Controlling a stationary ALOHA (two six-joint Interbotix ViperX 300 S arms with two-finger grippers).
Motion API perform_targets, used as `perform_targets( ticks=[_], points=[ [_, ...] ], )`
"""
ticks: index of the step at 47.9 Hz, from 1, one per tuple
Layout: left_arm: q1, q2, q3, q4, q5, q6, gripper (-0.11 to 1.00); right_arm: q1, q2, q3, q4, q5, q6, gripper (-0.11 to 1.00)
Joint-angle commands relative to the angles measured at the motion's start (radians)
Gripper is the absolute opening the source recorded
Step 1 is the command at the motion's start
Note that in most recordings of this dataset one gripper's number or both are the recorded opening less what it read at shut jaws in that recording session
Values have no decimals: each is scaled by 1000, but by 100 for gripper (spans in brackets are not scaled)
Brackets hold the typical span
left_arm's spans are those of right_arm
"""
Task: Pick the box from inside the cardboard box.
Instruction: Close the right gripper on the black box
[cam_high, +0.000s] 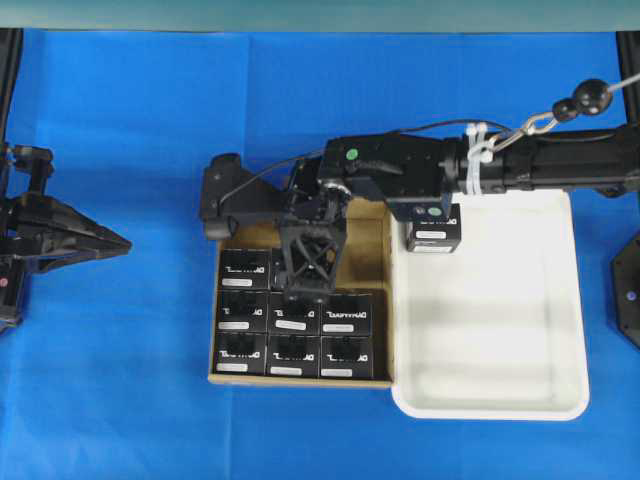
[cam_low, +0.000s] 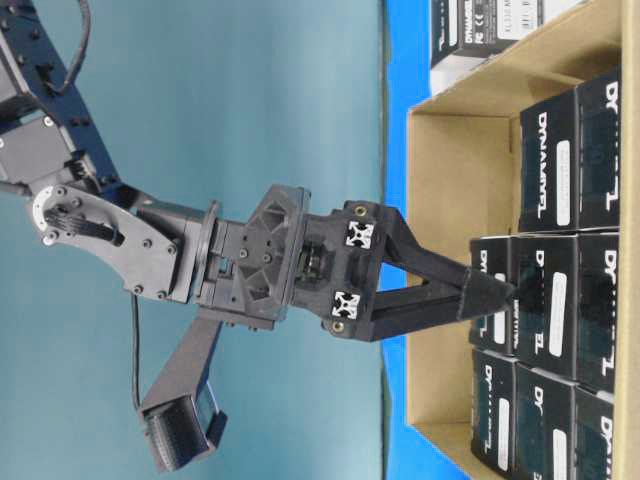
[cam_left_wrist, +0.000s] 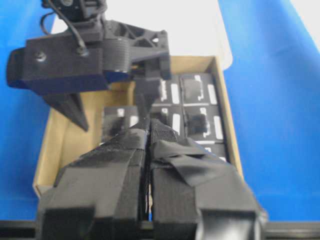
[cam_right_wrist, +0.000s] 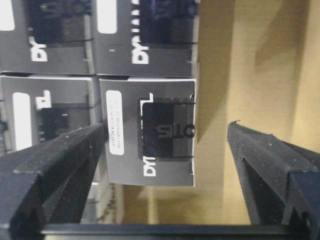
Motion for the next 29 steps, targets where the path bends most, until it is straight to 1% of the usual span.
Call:
perform_targets(
  ticks=[1,6,19,29],
  points=[
    [0,6,-26,3,-5,-2,-6,-11,3,-8,-2,0,-14,97],
    [-2,6,-26,3,-3,-2,-6,-14,3,-8,0,9,-41,97],
    [0,8,-26,3,-5,-2,-6,-3,6,-2,2,5,-52,97],
    [0,9,-26,3,-5,-2,-6,6,14,-2,3,5,-83,97]
  ],
)
